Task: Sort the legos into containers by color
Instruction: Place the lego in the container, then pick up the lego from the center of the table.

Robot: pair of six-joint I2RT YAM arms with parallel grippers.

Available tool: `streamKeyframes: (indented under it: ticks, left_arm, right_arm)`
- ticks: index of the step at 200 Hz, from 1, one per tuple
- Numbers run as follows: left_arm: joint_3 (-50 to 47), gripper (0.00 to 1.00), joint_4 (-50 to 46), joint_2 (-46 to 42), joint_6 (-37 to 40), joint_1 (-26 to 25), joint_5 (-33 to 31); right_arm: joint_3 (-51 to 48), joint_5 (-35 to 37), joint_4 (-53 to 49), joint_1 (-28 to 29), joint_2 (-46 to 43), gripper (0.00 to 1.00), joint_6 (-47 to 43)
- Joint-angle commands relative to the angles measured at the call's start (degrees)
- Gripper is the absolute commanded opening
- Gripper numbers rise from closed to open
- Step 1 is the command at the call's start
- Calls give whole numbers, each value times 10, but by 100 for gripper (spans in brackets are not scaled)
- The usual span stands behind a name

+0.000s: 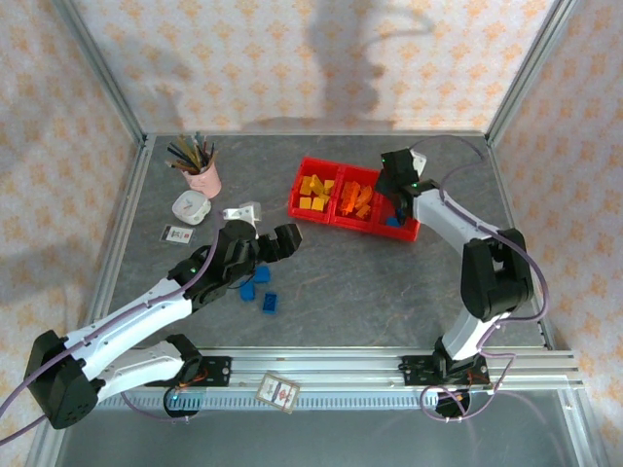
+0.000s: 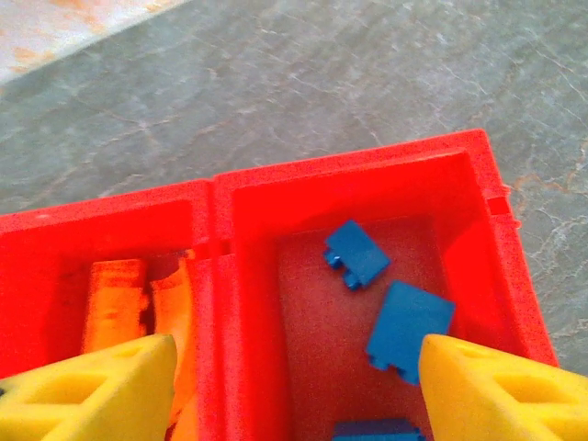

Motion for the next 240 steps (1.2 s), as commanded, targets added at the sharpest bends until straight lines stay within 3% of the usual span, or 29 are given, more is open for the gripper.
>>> streamKeyframes:
  ticks: [1,61,142,240]
  left_arm:
    - [18,99,-4,-17,7,7,-8]
    - [-13,99,-58,-93,-12,8,-45]
    - [-32,99,-185,-207,-46,8,-111]
    - [-26,99,-293,-292,-95,9,-162]
  right_arm:
    - [-5,2,-10,29,-47,72,-7]
    - [-14,-22,-26,149,-70,79,-1]
    - [17,-67,-1,336,22,87,35]
    - [102,-110,7,429,159,90,58]
